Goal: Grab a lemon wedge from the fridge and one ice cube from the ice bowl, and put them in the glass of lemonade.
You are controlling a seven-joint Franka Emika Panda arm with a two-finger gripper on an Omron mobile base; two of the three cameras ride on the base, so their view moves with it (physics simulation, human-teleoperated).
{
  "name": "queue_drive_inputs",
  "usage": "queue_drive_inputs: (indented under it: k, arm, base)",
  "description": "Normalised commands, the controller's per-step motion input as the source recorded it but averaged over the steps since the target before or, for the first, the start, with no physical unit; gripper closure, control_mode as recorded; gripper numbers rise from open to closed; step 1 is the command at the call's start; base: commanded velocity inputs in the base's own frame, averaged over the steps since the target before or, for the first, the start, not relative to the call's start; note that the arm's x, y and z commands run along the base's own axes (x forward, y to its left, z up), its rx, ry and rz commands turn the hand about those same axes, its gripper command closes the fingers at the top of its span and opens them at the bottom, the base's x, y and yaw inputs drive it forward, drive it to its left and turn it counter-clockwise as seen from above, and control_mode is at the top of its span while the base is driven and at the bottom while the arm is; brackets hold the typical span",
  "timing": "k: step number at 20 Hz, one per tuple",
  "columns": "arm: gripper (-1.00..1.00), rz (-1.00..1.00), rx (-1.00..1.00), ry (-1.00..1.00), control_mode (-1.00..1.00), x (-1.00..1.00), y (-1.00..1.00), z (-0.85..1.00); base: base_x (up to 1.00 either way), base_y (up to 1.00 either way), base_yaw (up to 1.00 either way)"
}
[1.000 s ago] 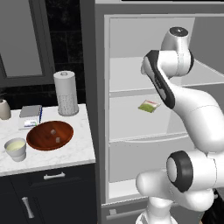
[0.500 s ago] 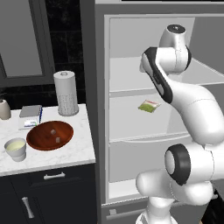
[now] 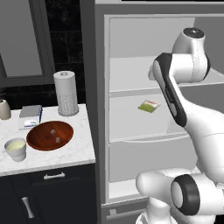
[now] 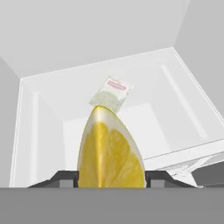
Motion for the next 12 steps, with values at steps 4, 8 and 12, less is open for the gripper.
queue_drive_inputs:
  k: [4,8,12]
  arm:
    - [1.0,0.04,0.0,-0.09,-1.0,-1.0,-0.01,0.0]
    - [1.0,0.06,0.0,-0.2,-1.0,-1.0,0.0,0.0]
    - [1.0,0.06,-0.01,-0.14,-1.0,-1.0,0.01,-0.2]
  base:
    - [0.0,0.0,0.0]
    - [0.0,0.0,0.0]
    - [0.0,0.0,0.0]
